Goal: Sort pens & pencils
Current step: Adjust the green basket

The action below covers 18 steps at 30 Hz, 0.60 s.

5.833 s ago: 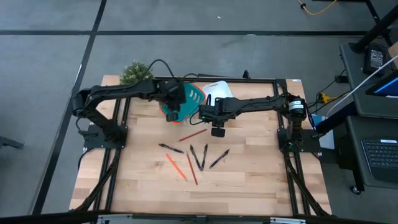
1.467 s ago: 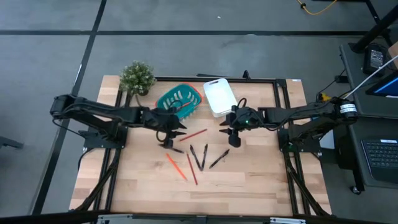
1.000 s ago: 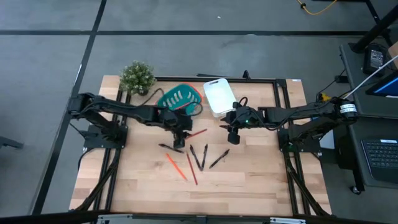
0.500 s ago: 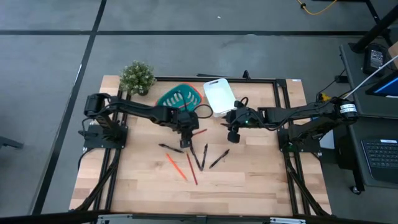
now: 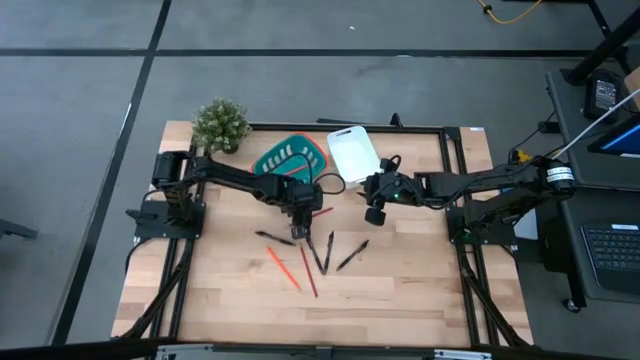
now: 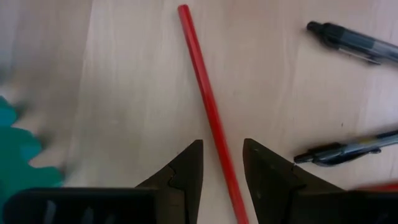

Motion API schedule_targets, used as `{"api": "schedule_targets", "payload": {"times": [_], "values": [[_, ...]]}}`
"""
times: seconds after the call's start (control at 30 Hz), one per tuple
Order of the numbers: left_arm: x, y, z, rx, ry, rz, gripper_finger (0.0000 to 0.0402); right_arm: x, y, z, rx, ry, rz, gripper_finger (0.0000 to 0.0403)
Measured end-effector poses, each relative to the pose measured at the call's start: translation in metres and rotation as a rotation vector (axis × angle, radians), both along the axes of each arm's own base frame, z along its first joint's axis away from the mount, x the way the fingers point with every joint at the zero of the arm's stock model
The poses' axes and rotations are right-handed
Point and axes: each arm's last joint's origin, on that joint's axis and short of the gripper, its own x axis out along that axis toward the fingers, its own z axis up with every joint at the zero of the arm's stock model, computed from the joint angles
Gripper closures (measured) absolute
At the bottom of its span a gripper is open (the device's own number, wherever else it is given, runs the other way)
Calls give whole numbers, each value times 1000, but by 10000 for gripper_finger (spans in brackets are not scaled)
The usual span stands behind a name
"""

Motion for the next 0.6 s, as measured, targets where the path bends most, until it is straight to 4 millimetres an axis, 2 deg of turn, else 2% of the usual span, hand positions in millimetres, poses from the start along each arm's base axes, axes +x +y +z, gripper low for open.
{"api": "schedule_targets", "payload": {"times": [0.2,0.6], "values": [[0,-1,2,1,9,-6,294,0,0,0,-3,1,0,264],[9,-15,25,85,25,-48,294,0,0,0,-4,3,1,264]]}}
